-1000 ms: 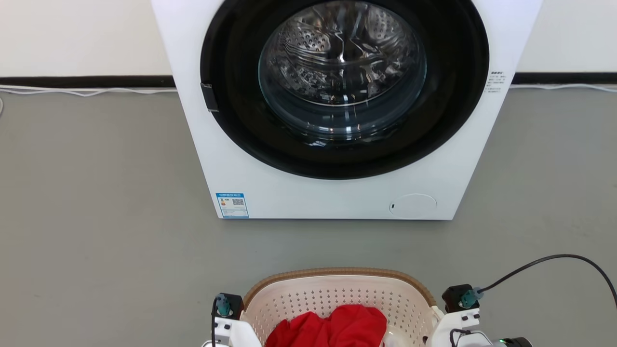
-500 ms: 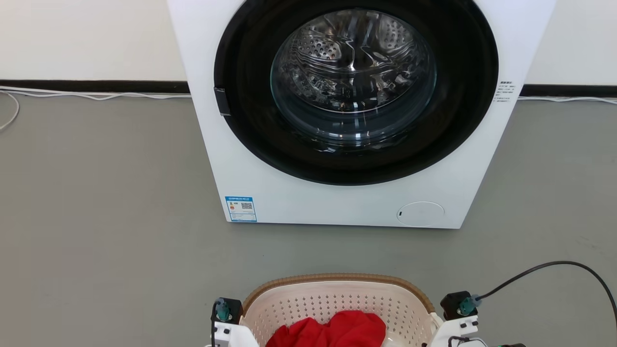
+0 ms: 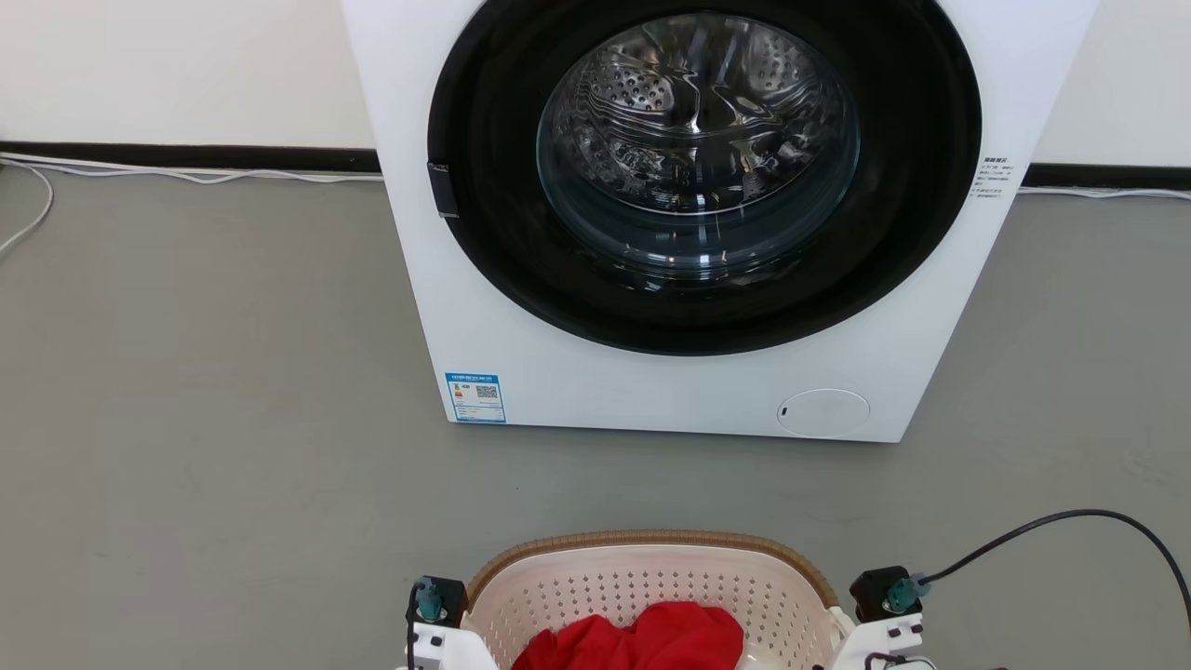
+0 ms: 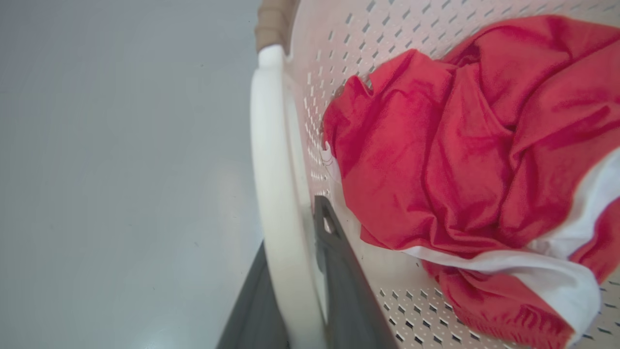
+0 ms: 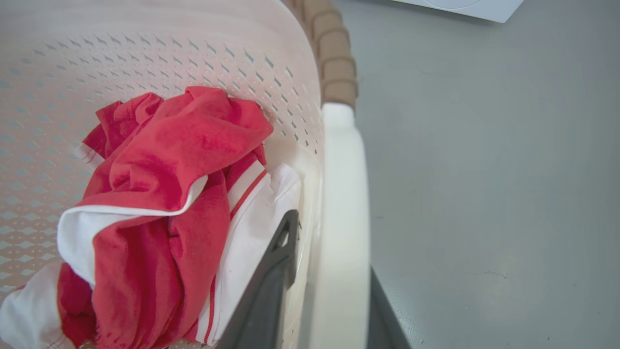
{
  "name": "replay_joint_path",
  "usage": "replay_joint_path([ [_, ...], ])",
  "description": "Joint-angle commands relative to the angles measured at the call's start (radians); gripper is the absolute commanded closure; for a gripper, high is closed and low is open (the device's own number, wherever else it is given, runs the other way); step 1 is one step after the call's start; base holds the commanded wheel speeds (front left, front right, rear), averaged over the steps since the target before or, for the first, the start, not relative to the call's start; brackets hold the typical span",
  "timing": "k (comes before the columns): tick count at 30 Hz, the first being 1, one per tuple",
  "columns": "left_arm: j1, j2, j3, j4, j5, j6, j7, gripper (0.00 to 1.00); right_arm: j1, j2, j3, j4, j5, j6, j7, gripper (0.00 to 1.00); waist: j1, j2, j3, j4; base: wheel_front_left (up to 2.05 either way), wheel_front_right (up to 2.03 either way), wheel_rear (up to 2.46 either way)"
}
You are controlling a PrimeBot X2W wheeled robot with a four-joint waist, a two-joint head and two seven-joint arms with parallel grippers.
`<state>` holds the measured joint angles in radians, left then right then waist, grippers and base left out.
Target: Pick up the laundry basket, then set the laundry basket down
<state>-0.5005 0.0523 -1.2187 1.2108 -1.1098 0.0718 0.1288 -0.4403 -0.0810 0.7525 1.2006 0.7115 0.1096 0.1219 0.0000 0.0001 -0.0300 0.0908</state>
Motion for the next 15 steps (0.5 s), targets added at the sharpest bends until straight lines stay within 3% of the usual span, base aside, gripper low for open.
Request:
replay_joint_path([
  [1,-0.042,-0.002,0.006,-0.01,0.004,0.0,-0.015,1.0,-0.021,0.031,0.032,-0.027,0.0,0.021,-0.017,1.0,0.0,-0.0001,0.0,0.001,0.0,0.0,0.0],
  [15,-0.042,-0.002,-0.003,-0.005,-0.008,0.0,-0.017,1.0,-0.033,0.031,0.067,-0.017,0.034,0.021,-0.035,1.0,0.0,-0.0001,-0.003,0.003,0.0,0.0,0.0],
])
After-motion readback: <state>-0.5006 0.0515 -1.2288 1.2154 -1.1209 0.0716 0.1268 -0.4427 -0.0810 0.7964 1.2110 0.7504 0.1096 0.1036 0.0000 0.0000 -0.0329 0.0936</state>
